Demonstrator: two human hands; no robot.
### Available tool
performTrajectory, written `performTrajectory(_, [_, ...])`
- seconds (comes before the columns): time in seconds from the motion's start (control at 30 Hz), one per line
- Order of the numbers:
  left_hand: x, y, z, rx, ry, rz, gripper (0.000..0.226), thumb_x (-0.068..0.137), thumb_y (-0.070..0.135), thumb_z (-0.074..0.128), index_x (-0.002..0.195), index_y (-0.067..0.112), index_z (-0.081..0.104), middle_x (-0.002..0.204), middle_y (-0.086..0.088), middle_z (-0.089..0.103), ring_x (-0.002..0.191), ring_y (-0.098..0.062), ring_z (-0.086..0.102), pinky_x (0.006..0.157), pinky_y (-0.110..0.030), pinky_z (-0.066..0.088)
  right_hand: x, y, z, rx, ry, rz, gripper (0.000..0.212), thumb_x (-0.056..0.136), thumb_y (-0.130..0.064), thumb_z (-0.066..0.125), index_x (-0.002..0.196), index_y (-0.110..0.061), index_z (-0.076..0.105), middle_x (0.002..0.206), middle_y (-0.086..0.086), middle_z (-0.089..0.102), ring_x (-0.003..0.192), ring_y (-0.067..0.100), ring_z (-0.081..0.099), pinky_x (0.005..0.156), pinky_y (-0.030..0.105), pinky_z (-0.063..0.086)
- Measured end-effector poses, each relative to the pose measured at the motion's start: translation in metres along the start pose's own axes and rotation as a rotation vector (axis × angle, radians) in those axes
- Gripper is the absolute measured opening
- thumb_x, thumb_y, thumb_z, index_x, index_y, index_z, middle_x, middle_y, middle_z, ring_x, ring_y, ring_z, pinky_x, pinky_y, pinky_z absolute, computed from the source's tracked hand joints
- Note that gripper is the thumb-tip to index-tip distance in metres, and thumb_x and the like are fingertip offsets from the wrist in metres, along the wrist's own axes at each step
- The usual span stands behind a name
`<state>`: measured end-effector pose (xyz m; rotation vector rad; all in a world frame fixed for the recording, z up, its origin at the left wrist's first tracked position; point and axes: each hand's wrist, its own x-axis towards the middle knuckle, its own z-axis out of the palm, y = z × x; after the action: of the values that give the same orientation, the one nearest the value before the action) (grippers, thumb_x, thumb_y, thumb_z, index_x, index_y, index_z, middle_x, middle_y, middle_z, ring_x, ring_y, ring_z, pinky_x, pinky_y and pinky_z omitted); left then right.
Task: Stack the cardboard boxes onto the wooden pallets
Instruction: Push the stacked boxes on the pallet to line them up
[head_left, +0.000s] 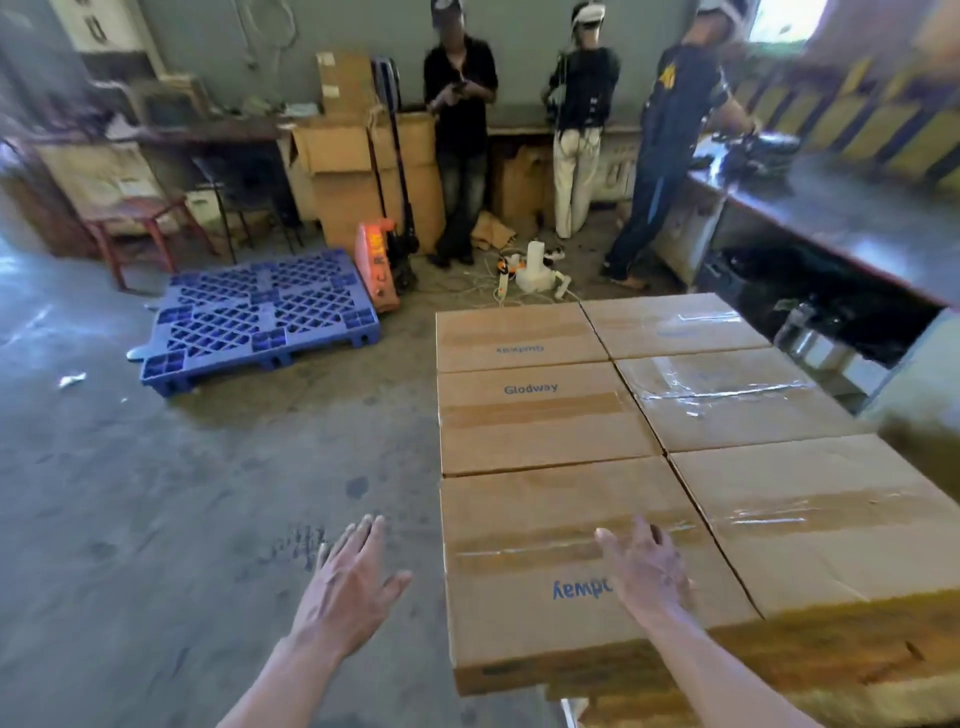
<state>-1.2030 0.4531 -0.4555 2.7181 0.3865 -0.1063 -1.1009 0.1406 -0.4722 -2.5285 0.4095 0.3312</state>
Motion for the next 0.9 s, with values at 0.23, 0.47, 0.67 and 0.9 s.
performTrajectory(0.23, [0.034,-0.051,-0.079,0.081,0.075,0.258,0.082,0.101,0.054,0.046,0.162,0.016,0.006,0.17,0.001,0.004,0.156,-0.015,0.001,0.124,-0.034,-0.001,-0.043,-0.136,0.029,-0.018,0.13,-0.087,0.083,0.092,-0.078,0.022,0.153,-0.025,0.035,0.159,0.007,0.035,0.142,0.035,0.036,0.116,0.048,0.031])
performTrajectory(0.47, [0.081,-0.077,-0.113,0.07,0.017,0.462,0.083,0.102,0.053,0.045,0.162,0.016,0.001,0.17,0.001,-0.002,0.156,-0.015,-0.004,0.124,-0.034,-0.004,-0.076,-0.198,0.051,0.004,0.249,-0.055,0.061,0.097,-0.063,0.042,0.144,-0.024,0.041,0.149,0.002,0.046,0.133,0.028,0.045,0.109,0.048,0.041])
performTrajectory(0.67, [0.159,-0.066,-0.129,0.133,-0.057,0.638,0.087,0.102,0.053,0.044,0.161,0.012,-0.004,0.17,-0.002,-0.005,0.156,-0.018,-0.006,0.12,-0.034,-0.01,-0.027,-0.234,0.036,-0.016,0.378,0.055,0.066,0.098,-0.064,0.038,0.15,-0.024,0.038,0.157,-0.002,0.039,0.137,0.028,0.041,0.108,0.046,0.04])
performTrajectory(0.9, [0.248,-0.044,-0.125,0.187,-0.222,0.864,0.09,0.102,0.051,0.045,0.159,0.01,-0.011,0.167,-0.002,-0.018,0.155,-0.022,-0.013,0.113,-0.031,-0.014,0.03,-0.287,0.029,0.021,0.475,0.189,0.07,0.1,-0.062,0.038,0.157,-0.023,0.028,0.161,-0.001,0.034,0.143,0.027,0.035,0.11,0.044,0.036])
